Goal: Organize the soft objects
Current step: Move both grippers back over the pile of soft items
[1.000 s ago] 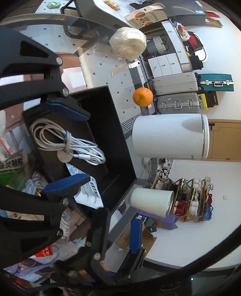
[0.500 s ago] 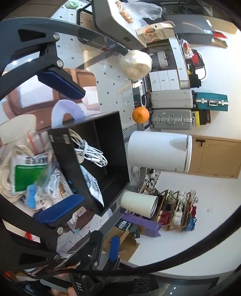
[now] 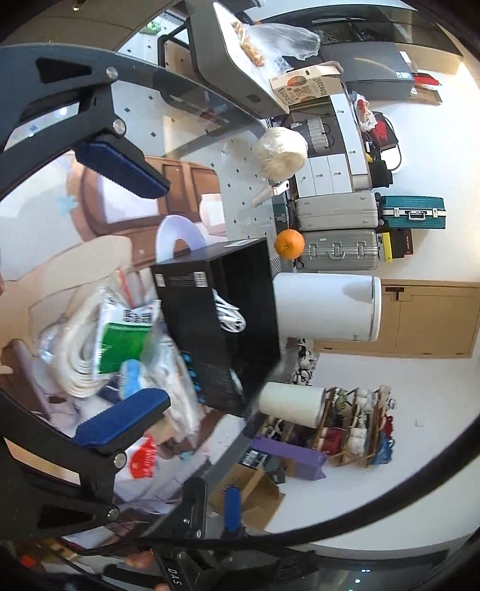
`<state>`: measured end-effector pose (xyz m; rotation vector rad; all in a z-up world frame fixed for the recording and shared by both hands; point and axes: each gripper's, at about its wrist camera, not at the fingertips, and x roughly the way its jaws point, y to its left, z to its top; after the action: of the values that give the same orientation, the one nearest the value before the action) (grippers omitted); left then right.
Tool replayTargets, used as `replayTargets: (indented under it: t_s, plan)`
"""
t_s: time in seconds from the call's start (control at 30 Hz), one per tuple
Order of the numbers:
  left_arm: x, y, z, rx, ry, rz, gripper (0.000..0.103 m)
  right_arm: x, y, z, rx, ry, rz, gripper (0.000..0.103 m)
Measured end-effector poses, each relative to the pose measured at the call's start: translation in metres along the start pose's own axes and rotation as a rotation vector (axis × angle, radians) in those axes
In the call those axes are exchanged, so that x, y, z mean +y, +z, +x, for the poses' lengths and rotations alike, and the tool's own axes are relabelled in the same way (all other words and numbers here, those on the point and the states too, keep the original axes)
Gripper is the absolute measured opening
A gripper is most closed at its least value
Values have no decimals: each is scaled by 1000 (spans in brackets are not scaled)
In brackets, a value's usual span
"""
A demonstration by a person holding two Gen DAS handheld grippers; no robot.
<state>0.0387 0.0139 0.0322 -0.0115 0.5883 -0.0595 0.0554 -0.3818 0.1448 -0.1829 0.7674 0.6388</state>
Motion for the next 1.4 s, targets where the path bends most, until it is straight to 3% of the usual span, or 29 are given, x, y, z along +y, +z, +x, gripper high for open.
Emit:
replayTargets:
  t_s: [0.17,0.63,1.07,1.4]
  plan:
    - [-3,-9,-3,20,-1,4,103,12,-15,1,50,-38,-99,102]
    - [-6,-26,10,105,-9,-6,103,24,-47,22,176,1,-234,102]
    - [-12,-31,15,139,-28,27,103,28,-60,48,265,14,-229,102]
    - [-15,-34,15,175,-40,27,103,28,-62,54,270,12,-203,102]
